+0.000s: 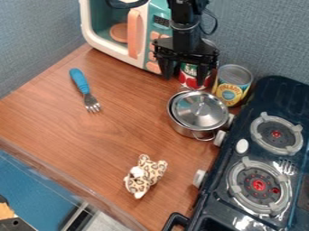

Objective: Put the blue fork right next to the tiger

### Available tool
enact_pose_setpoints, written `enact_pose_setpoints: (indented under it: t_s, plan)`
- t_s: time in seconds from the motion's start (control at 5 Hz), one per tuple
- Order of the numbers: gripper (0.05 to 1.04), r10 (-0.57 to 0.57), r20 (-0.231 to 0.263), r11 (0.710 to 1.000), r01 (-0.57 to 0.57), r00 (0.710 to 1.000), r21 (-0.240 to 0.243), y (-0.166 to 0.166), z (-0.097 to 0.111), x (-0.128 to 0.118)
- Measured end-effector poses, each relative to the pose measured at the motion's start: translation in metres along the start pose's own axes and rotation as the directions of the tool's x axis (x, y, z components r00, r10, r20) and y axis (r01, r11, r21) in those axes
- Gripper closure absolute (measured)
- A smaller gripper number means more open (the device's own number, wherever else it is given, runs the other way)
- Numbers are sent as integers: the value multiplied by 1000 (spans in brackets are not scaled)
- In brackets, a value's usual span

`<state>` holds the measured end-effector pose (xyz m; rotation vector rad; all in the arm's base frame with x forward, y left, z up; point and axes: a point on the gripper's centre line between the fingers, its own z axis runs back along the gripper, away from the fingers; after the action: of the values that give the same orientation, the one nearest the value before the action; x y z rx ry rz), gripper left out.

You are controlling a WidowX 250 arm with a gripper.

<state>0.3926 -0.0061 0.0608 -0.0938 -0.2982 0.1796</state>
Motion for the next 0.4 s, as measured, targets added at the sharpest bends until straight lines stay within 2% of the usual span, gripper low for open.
enact_pose_setpoints:
  t_s: [0.2,0.4]
  plan:
    - [83,10,-40,1000,-10,999,-1,2,-13,-8]
    - [83,117,-51,993,-118,992,-27,27,-14,-9]
